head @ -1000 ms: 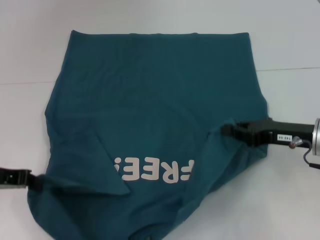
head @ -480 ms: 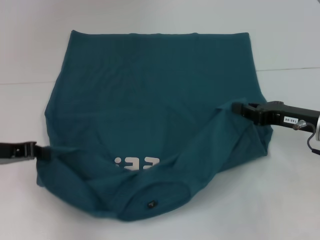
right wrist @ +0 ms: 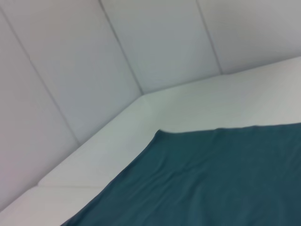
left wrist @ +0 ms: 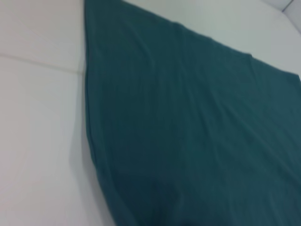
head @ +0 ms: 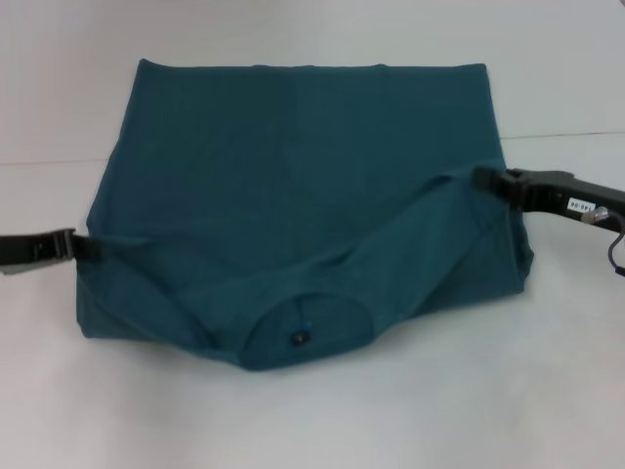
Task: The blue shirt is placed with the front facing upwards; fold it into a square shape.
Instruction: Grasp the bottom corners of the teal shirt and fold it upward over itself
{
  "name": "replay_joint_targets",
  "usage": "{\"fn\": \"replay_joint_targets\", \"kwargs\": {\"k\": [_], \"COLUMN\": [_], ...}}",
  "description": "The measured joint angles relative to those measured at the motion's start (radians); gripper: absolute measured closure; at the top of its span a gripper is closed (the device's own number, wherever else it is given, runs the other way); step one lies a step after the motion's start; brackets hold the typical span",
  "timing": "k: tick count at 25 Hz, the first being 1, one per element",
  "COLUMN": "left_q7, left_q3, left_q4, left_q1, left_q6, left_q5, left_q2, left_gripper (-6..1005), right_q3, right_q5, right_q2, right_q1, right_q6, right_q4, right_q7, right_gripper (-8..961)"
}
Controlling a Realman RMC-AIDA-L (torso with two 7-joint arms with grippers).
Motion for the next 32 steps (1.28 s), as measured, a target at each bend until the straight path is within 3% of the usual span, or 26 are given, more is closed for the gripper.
{"fn": "replay_joint_targets", "kwargs": {"k": [10,32], "left_q7": [0.051,0.253], "left_q3": [0.0,0.01], "left_q4": [0.002,0.116], "left_q1": [0.006,-0.091], "left_q6": [-0.094,-0.346], "left_q5": [-0.083,-0.178], "left_q2": [-0.007,-0.028], "left_gripper": [963,964], "right_q3": [0.033,0.051], "right_q5": [0.056,0.105], "right_q2": [0.002,0.01], "right_q1": [-0.015,0.002], "right_q6": [0.027,0.161], "right_q4": [0.0,0.002], "right_q7": [-0.01,-0.093], "right_gripper": [917,915]}}
